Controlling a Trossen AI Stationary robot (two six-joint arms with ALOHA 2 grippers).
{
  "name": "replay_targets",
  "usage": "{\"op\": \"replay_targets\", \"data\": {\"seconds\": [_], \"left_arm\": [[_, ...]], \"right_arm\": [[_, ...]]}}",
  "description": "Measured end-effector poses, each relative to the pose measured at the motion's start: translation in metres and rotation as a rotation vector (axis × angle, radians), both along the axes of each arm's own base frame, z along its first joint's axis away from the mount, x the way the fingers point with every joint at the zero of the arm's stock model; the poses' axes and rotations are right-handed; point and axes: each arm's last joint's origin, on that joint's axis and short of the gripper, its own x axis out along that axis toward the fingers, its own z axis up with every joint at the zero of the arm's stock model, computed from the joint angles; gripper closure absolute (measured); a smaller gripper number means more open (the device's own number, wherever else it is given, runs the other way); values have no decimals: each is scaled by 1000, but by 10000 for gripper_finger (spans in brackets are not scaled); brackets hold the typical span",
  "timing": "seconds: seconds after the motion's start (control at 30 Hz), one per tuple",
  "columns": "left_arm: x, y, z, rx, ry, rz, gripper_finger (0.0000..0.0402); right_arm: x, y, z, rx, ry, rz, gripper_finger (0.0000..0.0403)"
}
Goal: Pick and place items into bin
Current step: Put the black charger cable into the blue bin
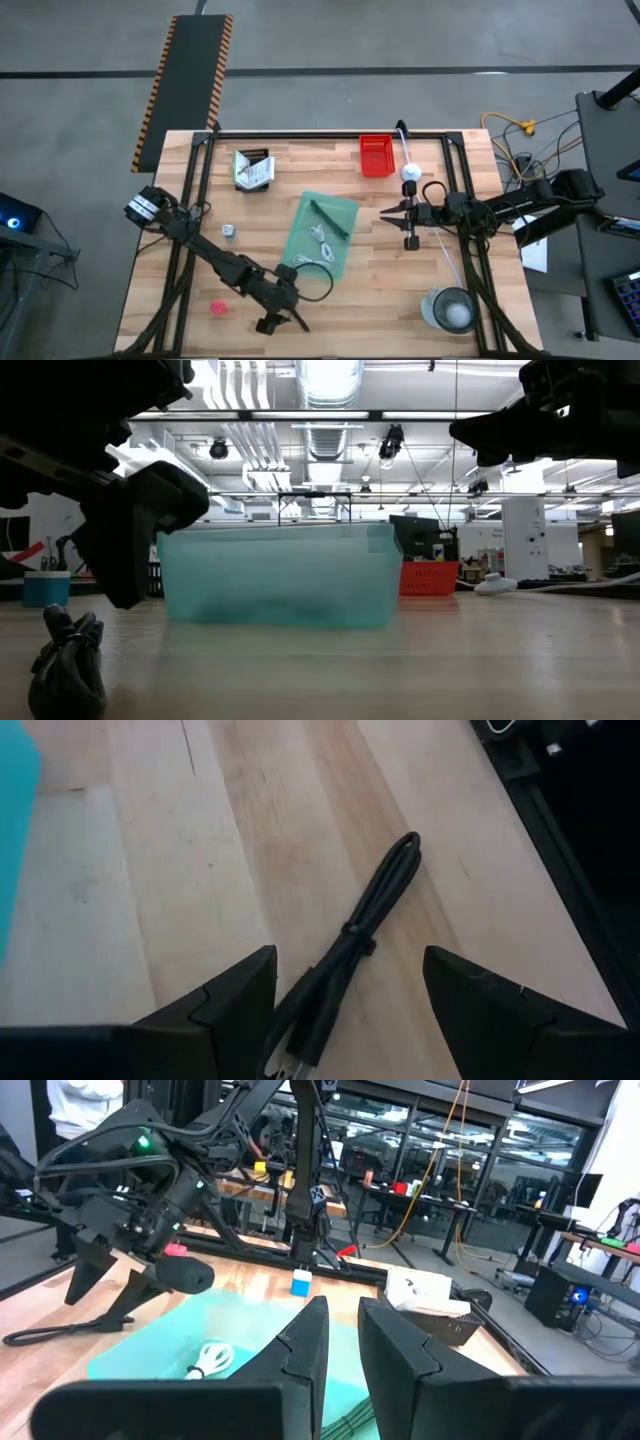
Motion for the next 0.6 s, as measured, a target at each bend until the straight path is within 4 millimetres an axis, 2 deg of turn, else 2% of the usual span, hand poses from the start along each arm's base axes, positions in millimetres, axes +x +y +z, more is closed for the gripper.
{"op": "replay_targets", "data": {"seconds": [0.33, 0.6], "left_arm": [[-4, -4, 5, -5, -14, -14, 166], [-6, 0, -6, 65, -12, 33, 166]], "right_arm": [[0, 0, 0, 0, 0, 0, 355], [0, 0, 0, 0, 0, -1, 355]]}}
